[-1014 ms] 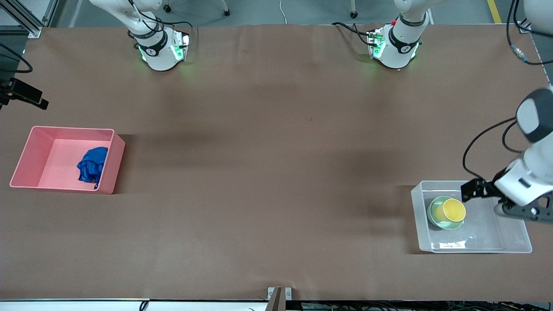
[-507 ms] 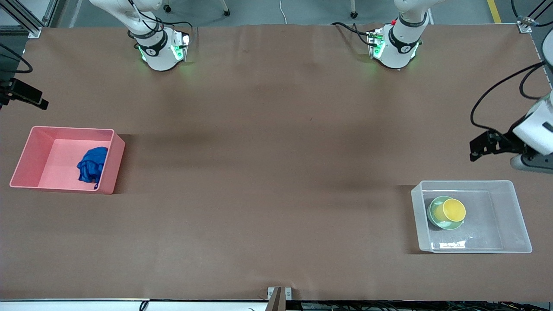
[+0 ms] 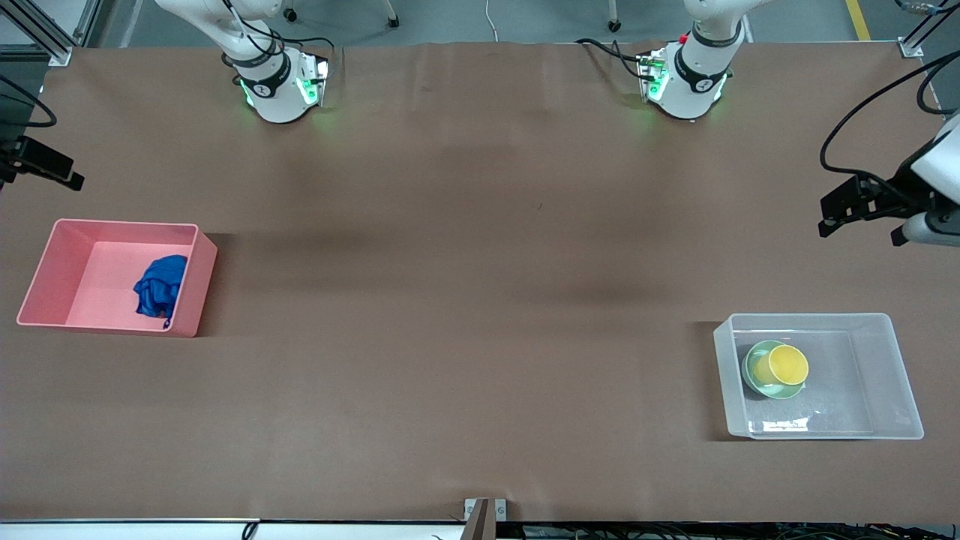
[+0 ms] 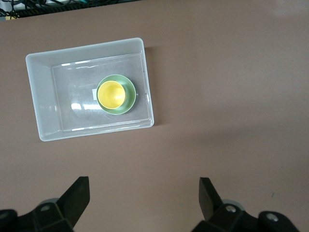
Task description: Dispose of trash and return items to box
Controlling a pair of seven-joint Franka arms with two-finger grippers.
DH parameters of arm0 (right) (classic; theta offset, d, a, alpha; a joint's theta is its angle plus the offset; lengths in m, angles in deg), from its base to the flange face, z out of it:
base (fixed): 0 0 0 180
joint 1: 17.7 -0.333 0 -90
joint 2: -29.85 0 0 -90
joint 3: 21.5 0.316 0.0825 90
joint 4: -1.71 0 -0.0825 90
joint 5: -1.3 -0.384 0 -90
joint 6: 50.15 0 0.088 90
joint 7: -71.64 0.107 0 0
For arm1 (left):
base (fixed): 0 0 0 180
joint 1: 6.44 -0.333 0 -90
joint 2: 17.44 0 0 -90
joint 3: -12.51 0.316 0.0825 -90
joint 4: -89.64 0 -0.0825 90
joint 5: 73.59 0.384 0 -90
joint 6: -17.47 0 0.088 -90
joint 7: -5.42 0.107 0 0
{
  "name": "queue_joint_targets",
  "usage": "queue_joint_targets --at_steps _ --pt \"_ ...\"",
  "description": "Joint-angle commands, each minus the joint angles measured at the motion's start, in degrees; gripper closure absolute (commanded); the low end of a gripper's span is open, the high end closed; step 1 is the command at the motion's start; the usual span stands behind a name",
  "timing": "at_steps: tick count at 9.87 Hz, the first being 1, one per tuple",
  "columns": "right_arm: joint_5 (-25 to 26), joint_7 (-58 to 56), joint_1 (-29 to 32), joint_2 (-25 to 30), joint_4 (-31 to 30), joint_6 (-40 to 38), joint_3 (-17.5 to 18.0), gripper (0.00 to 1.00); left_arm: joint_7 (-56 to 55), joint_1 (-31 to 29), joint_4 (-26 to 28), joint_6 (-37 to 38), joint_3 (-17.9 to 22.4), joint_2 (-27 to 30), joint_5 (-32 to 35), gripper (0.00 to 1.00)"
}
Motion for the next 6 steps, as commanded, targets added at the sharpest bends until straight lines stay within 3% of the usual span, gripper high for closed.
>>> queue_joint_targets --at_steps 1,2,4,6 --pt "-0.46 -0.72 1.17 -0.15 0.24 -0.10 0.51 0.00 0.06 -0.27 -0.75 2.77 -0.04 0.11 -0.96 0.00" --pt "-0.46 -0.89 1.25 -0.06 -0.02 -0.10 0.51 0.00 0.06 2.34 -0.67 4.00 2.40 1.07 -0.96 0.00" --pt "-0.46 -1.16 1.34 -0.06 -0.38 -0.10 0.51 0.00 -0.38 14.62 0.82 5.32 14.94 3.53 -2.18 0.00" --pt "-0.46 -1.24 1.26 -0.06 -0.73 -0.10 0.51 0.00 -1.17 20.36 5.28 5.33 20.67 6.78 -2.36 0.00"
